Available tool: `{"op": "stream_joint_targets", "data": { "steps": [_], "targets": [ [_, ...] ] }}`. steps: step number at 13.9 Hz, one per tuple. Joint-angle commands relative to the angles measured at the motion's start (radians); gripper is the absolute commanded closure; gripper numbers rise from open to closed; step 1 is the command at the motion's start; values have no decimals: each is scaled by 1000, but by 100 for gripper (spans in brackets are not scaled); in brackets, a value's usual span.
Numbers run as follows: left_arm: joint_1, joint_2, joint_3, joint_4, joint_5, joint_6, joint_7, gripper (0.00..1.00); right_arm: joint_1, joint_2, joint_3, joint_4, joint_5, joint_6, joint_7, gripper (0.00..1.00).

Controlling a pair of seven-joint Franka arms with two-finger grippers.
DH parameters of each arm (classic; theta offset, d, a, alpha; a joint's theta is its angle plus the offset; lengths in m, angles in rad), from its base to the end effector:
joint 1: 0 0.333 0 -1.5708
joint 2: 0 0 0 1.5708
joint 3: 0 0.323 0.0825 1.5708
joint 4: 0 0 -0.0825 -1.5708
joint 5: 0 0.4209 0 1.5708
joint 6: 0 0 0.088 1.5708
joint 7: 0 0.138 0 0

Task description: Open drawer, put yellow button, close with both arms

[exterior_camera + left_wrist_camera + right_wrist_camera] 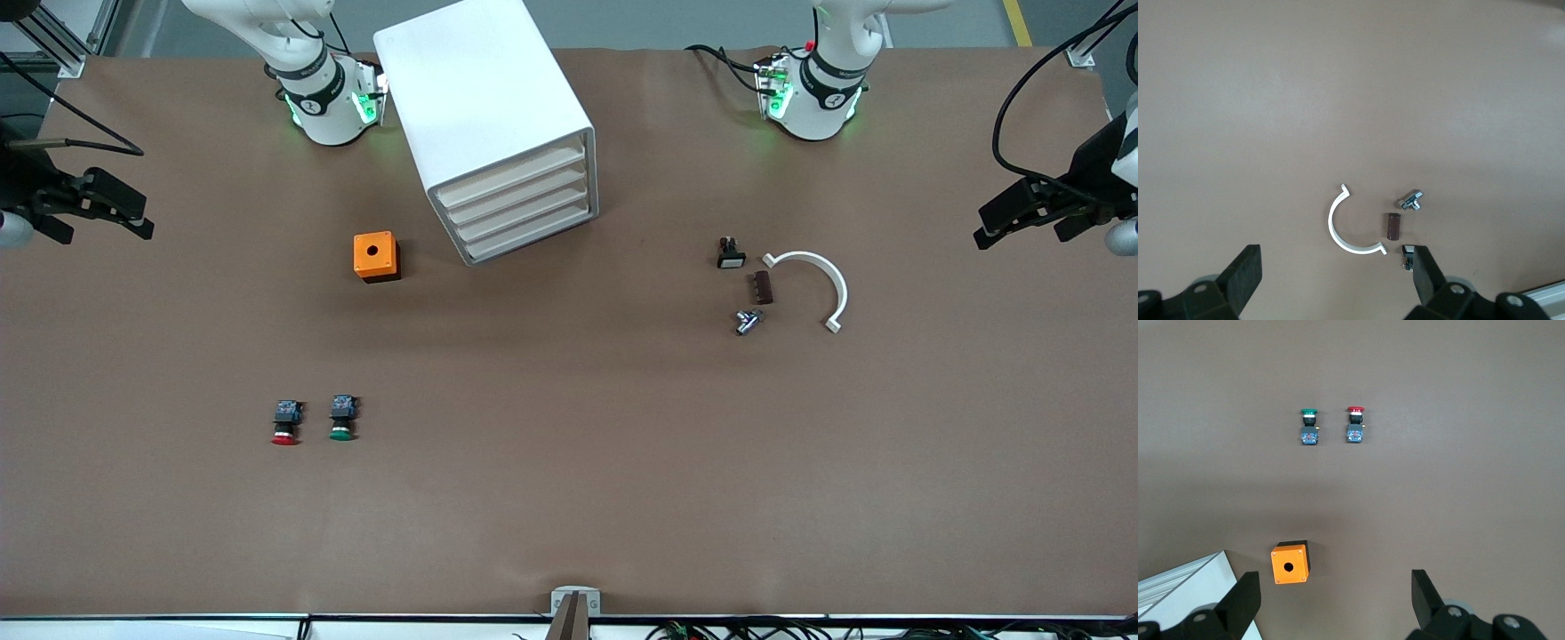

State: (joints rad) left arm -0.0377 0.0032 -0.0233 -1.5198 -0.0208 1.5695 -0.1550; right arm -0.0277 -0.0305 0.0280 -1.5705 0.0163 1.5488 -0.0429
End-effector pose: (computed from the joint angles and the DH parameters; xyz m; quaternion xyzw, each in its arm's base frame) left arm 0.5930 -0.0391 0.6245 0.9986 0.0467 0.0220 0.0129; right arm 0.5800 0.0027 0.6166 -0.9997 -0.0218 -0.0046 0.0076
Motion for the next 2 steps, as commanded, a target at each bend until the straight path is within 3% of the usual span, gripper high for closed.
{"op": "stream_joint_targets", "data": {
  "steps": [1, 2],
  "targets": [
    [4, -22, -1, -20, 15, 14, 20, 0, 0, -23, -2, -25, 4, 7, -8, 0],
    [4, -22, -1, -20, 15, 12, 20, 0, 2, -23, -2, -25, 4, 7, -8, 0]
  ]
}}
